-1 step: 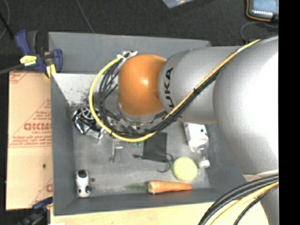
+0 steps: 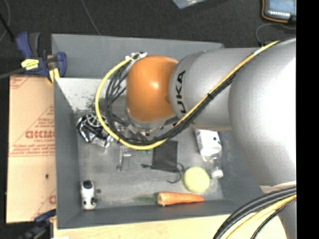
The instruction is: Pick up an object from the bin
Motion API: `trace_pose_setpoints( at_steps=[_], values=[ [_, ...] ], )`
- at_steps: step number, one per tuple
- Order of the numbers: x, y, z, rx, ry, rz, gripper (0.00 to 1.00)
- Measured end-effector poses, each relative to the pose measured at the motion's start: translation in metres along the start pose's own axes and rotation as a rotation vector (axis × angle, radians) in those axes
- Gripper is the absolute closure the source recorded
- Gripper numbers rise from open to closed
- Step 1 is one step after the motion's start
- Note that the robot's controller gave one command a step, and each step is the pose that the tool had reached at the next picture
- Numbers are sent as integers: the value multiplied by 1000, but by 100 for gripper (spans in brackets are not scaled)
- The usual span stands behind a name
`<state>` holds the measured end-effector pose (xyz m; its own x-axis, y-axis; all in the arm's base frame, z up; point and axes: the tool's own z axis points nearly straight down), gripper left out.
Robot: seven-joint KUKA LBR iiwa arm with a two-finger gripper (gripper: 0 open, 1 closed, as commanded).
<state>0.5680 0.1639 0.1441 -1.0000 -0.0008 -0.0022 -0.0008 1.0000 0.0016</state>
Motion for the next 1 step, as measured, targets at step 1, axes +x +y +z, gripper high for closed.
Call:
trace_pose_setpoints(
  at_steps=[1],
  values=[
    [-19, -18, 7, -2, -1, 50, 0]
  ],
)
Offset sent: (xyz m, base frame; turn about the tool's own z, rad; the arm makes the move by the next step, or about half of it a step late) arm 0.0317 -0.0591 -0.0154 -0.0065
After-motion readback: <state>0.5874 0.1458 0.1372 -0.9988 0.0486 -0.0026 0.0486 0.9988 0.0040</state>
